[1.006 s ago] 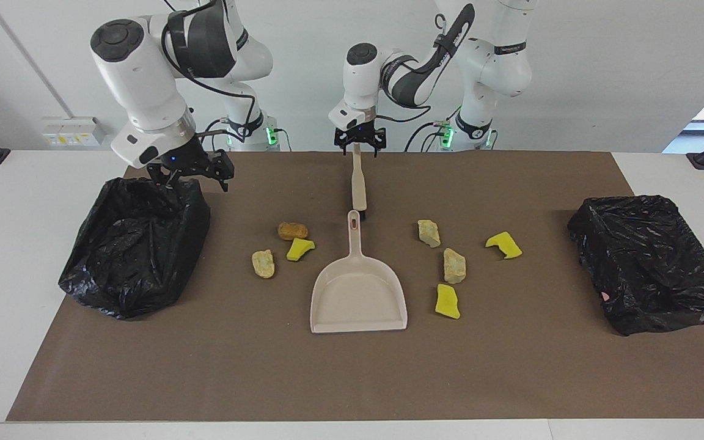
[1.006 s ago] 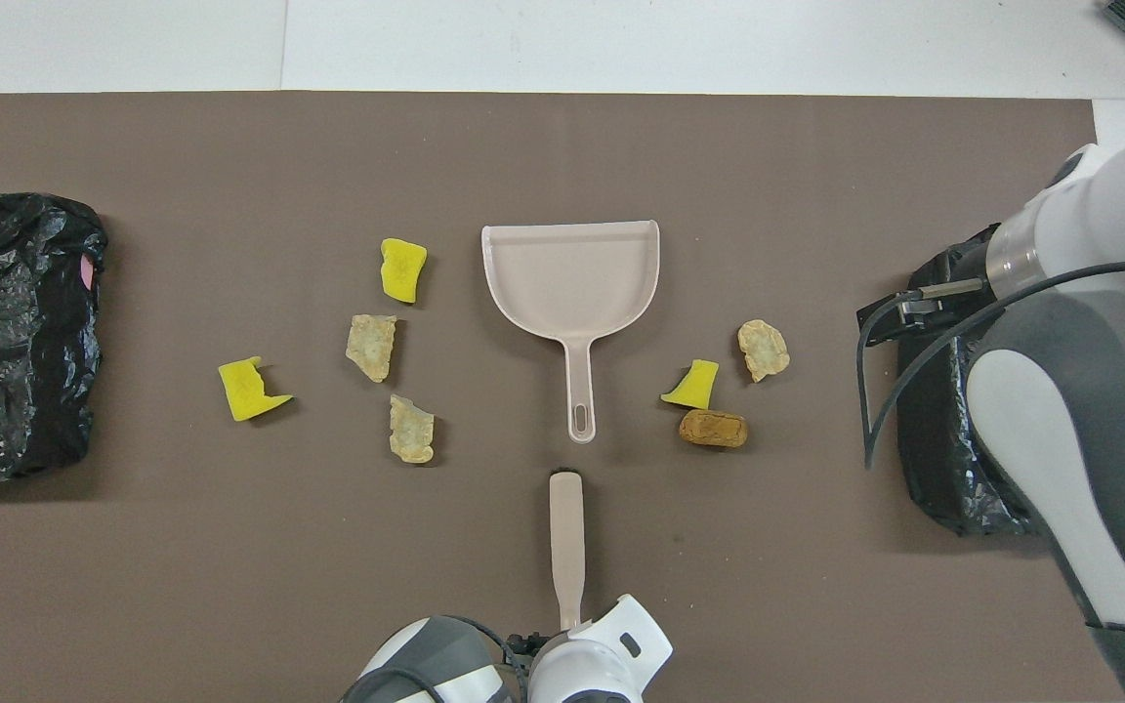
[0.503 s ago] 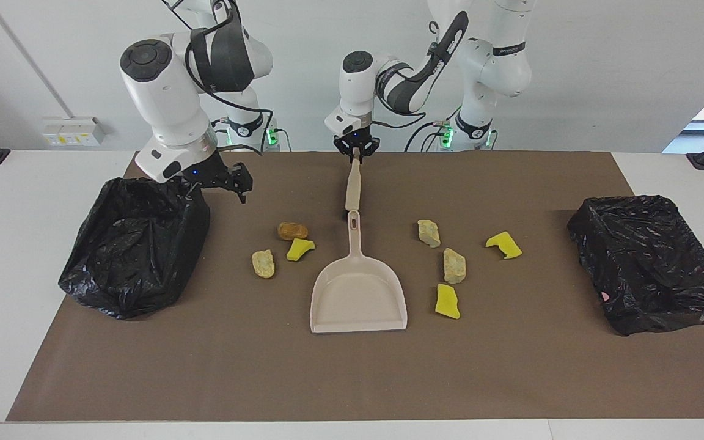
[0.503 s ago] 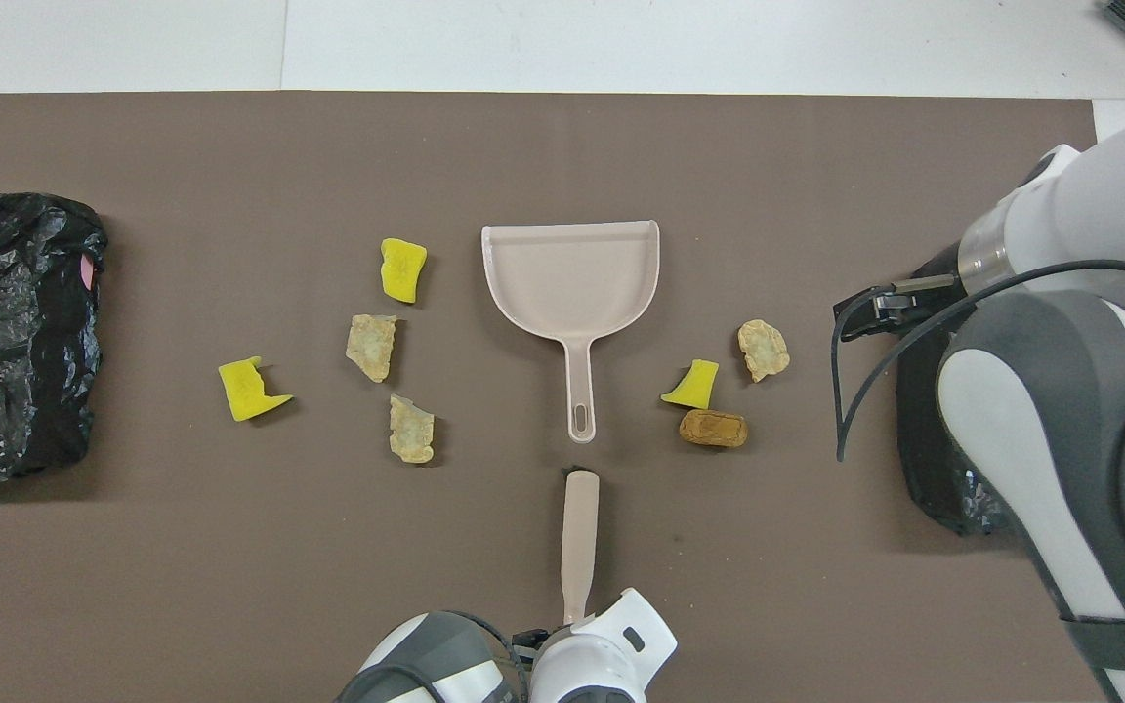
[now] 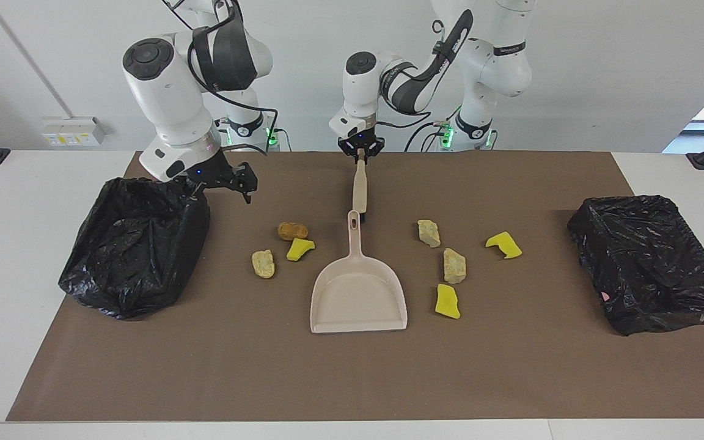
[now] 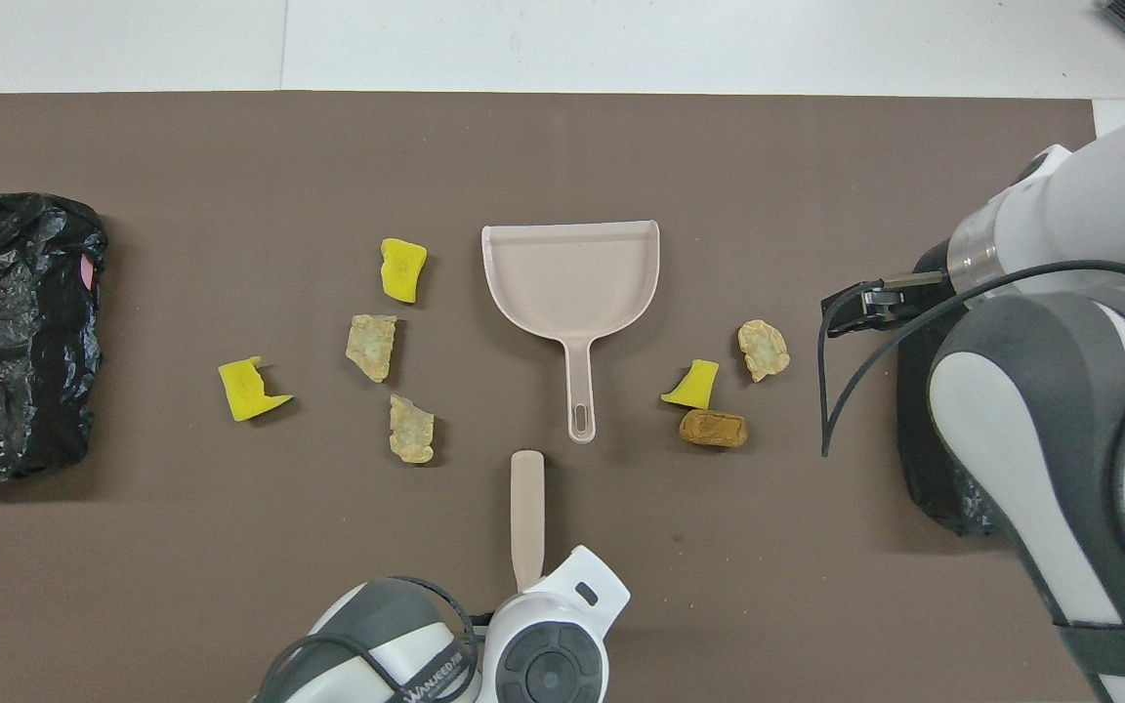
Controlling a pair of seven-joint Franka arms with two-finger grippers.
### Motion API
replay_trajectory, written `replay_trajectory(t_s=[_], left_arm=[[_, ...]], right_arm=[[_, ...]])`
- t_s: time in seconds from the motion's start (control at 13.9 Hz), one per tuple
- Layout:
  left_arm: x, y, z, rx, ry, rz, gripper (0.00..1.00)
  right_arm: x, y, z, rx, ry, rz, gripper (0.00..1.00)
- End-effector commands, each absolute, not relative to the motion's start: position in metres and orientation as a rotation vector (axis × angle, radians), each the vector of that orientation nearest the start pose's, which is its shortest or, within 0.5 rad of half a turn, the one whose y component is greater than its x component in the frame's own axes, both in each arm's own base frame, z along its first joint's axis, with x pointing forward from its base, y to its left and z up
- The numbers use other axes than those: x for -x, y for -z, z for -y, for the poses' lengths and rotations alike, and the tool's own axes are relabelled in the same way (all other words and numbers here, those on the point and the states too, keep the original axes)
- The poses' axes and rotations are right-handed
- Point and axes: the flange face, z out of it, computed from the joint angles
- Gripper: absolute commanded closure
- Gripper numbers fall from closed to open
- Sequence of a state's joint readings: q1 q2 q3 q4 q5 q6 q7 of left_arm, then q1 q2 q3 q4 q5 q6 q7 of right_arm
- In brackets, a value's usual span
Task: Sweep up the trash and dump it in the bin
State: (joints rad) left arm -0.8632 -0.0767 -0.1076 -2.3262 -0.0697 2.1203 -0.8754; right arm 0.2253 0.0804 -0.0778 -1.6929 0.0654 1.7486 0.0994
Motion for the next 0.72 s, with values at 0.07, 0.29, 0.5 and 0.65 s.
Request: replay_trajectory(t_s=[0.07, 0.29, 0.5, 0.65], left_arm=[[-0.310, -0.359, 0.359, 3.039, -0.215, 0.047, 1.00], [-0.356, -0.349, 0.315, 3.042, -0.257, 0.078, 1.00], [-0.402, -0.343, 0.272, 3.033, -0.235, 0.089, 1.00], [-0.429, -0.346, 0.248, 3.033, -0.224, 0.127, 1.00]], right_arm=[[-0.584, -0.527, -0.120, 3.075, -0.033, -0.012, 0.00], [-0.590, -0.505, -0.160, 3.077, -0.015, -0.052, 0.00], [-0.595, -0.482, -0.189, 3.078, -0.001, -0.048, 0.00], [-0.595, -0.474, -0.200, 3.078, -0.001, -0.052, 0.00]])
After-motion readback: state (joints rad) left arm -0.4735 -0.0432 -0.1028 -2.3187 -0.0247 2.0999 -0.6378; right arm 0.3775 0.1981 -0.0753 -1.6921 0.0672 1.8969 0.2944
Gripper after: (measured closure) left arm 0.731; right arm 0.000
